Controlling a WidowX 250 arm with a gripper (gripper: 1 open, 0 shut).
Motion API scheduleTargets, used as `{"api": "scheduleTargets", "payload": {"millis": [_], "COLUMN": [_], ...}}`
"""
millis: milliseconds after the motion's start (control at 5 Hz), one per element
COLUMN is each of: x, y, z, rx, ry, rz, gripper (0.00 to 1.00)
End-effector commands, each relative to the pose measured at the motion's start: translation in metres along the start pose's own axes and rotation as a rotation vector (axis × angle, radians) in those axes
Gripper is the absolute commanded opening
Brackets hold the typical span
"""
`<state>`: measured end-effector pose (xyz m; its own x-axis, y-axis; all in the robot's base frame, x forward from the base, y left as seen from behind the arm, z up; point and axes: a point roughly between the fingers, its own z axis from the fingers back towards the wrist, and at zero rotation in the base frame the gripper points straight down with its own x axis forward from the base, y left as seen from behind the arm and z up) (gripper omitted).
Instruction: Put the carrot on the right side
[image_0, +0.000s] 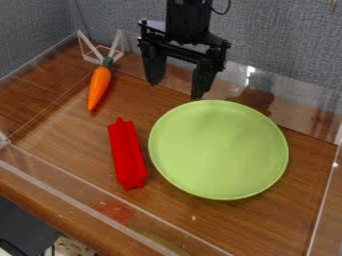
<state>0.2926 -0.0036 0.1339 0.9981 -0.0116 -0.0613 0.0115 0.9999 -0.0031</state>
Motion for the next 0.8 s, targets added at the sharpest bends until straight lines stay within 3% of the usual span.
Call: {"api": "scheduleTargets", "payload": {"millis": [0,400,600], "x": [0.003,0.013,0.019], "y": [0.007,0.086,0.114], "z": [-0.004,-0.012,-0.019], "rx": [-0.004,-0.004,-0.005], "ry": [0.025,0.001,-0.015], "rz": [0.007,0.140,0.206], "gripper": [1.00,1.00,1.00]}}
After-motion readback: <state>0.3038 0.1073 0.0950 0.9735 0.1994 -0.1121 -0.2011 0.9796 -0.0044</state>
